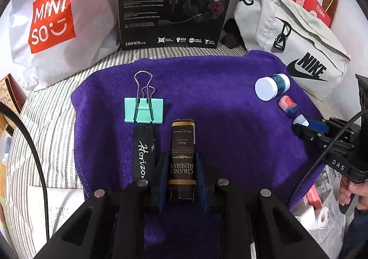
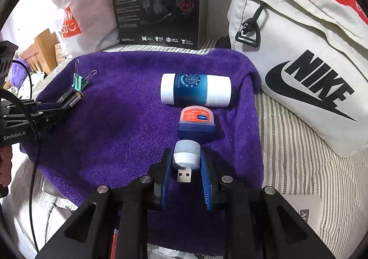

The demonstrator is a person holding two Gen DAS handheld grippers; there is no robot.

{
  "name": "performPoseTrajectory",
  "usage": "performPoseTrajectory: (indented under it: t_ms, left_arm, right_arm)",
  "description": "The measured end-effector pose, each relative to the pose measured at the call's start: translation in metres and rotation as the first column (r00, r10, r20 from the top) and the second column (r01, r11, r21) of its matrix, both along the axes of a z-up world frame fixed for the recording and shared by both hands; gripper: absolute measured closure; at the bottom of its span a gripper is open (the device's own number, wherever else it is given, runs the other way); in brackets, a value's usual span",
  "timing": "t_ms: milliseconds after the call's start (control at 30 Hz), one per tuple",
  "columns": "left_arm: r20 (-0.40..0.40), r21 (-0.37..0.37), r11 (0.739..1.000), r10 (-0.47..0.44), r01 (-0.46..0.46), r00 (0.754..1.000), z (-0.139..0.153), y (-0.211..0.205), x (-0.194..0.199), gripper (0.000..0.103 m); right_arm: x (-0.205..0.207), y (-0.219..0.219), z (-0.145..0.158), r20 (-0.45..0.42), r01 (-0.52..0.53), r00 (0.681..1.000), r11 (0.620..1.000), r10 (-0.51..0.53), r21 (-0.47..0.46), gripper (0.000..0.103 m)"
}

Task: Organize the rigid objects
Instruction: 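Lower the bottle beside the Horizon case while the right tool lowers the light beside the tin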

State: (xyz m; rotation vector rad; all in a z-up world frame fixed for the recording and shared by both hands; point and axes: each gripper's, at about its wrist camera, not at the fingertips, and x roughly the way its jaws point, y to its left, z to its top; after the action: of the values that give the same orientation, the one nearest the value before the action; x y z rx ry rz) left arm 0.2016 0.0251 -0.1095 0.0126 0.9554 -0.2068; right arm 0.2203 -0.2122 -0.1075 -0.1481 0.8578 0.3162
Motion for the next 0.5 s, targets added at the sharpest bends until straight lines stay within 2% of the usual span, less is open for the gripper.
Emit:
performPoseTrajectory:
  t_ms: [233,500]
  left_arm:
    - [0.024,0.074,0.997,-0.01,0.008,1.0,-0.002,-0.011,-0.001,0.08]
    - [0.041,0.103,0.995,-0.011,0.007,0.999,-0.002,-0.014,-0.003,0.079]
  right_arm:
    - [0.0,0.0,-0.001,0.015,0.003,1.0,1.0,-0.003,-0.005,0.079]
    - [-0.001,0.001,-0.001,0.026,0.004,1.0,1.0,-0.004,-0.013,0.078]
